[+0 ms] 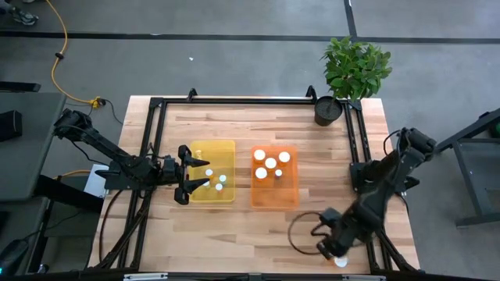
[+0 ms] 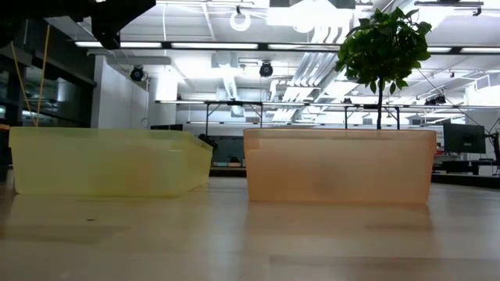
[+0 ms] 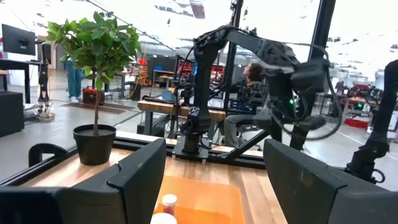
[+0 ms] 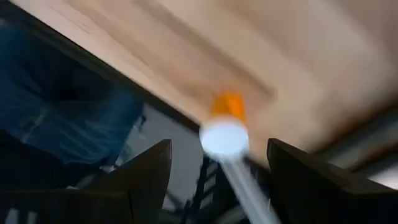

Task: Pick and place medicine bottles into bin by pill shape (circle, oval)
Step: Put the orange capsule bottle into the orange bin

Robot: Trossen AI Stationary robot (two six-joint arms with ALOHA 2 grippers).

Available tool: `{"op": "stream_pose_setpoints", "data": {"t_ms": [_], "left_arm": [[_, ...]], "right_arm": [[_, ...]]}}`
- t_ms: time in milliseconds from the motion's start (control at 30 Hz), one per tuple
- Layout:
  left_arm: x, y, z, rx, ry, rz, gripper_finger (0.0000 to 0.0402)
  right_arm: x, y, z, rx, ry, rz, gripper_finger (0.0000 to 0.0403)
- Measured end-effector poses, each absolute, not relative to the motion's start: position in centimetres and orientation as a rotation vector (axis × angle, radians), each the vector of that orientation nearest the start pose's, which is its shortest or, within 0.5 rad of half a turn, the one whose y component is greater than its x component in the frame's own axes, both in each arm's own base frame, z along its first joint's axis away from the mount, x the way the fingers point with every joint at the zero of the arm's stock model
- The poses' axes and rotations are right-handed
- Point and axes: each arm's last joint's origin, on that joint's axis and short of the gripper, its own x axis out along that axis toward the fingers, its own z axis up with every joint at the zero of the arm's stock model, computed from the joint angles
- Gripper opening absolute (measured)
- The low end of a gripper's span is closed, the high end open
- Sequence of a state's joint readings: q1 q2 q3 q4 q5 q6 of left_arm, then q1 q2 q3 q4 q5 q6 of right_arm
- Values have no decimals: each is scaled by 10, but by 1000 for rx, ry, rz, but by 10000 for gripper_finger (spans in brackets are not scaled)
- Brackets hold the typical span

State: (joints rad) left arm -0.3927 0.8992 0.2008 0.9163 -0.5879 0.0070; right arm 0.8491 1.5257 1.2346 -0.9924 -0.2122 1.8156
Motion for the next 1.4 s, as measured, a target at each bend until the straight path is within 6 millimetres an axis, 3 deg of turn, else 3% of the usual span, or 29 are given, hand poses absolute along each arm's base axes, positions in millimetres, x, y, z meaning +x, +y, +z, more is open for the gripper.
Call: {"op": "stream_pose_setpoints", "data": {"t_ms": [200, 367, 833, 1400], "left_arm": [[165, -51, 218, -117, -191, 193, 257], [165, -51, 218, -116, -191, 193, 257], [165, -51, 218, -109, -190, 194, 257], [165, -51, 218, -109, -191, 194, 257]], "right_arm": [[166, 241, 254, 1157, 1608, -698, 256], [166, 249, 244, 1216, 1588, -821, 256], [179, 270, 206, 1150, 1684, -855, 256], [178, 267, 201, 1065, 1666, -853, 256]]}}
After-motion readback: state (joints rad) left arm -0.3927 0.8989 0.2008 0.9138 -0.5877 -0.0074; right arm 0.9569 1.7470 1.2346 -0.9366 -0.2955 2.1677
